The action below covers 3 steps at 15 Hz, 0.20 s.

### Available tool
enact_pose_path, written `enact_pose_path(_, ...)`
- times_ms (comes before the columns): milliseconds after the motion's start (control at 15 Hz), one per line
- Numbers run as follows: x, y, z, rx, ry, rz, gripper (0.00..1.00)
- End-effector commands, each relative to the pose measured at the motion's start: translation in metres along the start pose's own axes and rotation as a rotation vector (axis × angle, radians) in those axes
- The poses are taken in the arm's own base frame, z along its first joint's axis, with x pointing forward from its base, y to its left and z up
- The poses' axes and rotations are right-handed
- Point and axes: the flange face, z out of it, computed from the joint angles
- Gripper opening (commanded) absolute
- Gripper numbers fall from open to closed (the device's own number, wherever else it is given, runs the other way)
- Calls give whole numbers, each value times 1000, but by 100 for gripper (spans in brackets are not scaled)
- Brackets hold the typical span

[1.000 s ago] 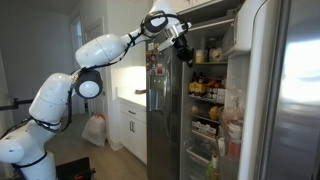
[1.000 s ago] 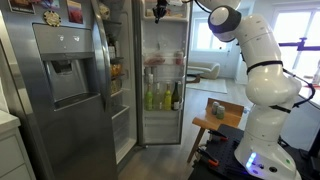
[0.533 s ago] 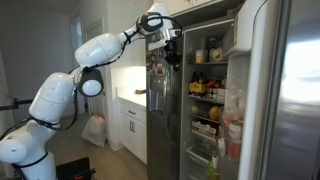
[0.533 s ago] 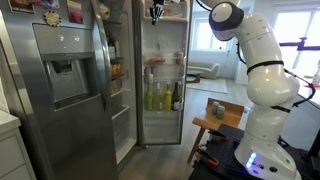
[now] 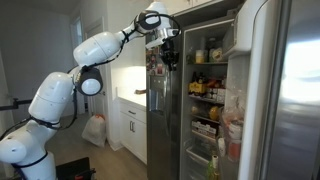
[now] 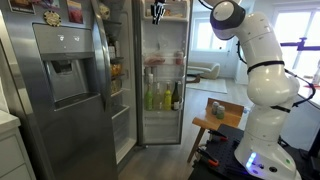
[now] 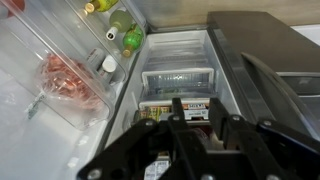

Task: Close the cover on the topmost shelf of the fridge door

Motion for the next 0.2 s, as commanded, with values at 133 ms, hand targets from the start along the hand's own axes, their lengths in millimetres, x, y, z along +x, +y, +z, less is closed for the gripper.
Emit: enact_pose_path(133,0,0,0,0,0,0,34)
